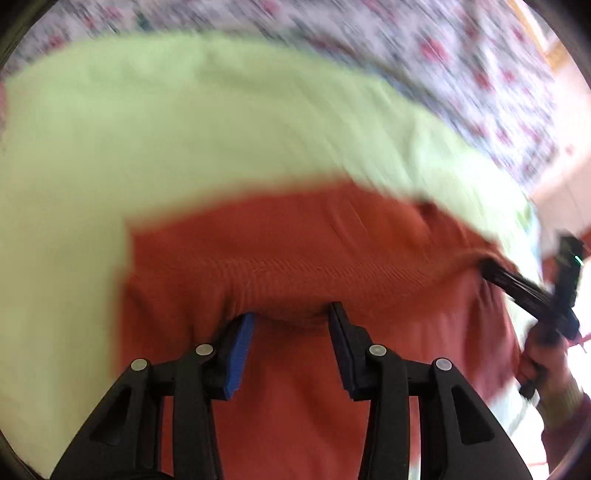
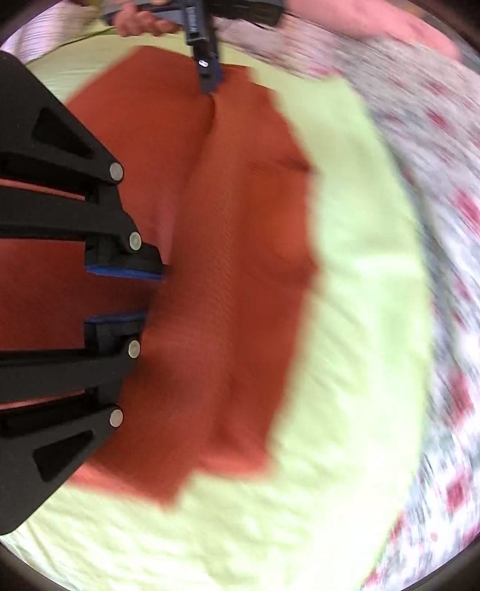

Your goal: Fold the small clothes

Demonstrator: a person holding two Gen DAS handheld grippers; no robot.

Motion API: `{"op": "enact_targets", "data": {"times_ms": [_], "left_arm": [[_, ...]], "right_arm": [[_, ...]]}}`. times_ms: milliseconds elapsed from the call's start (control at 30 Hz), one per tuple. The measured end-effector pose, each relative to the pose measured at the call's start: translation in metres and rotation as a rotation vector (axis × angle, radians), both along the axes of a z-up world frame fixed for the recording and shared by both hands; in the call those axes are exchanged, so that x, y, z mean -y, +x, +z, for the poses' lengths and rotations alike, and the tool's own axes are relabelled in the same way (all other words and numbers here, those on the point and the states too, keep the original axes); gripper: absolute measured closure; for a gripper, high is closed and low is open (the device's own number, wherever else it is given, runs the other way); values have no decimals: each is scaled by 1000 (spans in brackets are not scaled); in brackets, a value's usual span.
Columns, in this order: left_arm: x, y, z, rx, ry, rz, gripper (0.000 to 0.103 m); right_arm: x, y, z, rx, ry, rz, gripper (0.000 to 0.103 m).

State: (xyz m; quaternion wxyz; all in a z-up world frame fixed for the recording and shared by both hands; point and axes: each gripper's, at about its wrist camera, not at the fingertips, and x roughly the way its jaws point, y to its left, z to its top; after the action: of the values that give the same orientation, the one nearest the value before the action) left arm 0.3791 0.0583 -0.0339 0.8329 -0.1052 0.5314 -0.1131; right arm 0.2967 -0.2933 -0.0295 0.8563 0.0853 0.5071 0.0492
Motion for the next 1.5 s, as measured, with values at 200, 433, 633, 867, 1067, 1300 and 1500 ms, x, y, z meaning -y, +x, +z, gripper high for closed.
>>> {"op": "enact_targets", "data": {"times_ms": [200,433,633,867,1067,1300,1500], "left_arm": [[-35,40,30,93,-45,164,57],[-39,1,26,87,-44,168,56],[-51,-81,5,48,-79,212,56],[-60,-162,-13,-49,-139,233,56],[-67,-207,-12,-62,-170,226,52],[-58,-240,-18,-92,-244,183,45],[-50,-249,-33,-117,-297,254,45]], "right_arm": [[40,18,36,149,10,-202,60],[37,-12,50,170,14,-200,60],[44,-66,44,136,27,-250,59],[34,-105,10,12,69,-272,45],[52,-141,11,-33,71,-453,45],[17,-190,48,36,96,-430,44],[-20,-213,45,16,151,-349,44]]}}
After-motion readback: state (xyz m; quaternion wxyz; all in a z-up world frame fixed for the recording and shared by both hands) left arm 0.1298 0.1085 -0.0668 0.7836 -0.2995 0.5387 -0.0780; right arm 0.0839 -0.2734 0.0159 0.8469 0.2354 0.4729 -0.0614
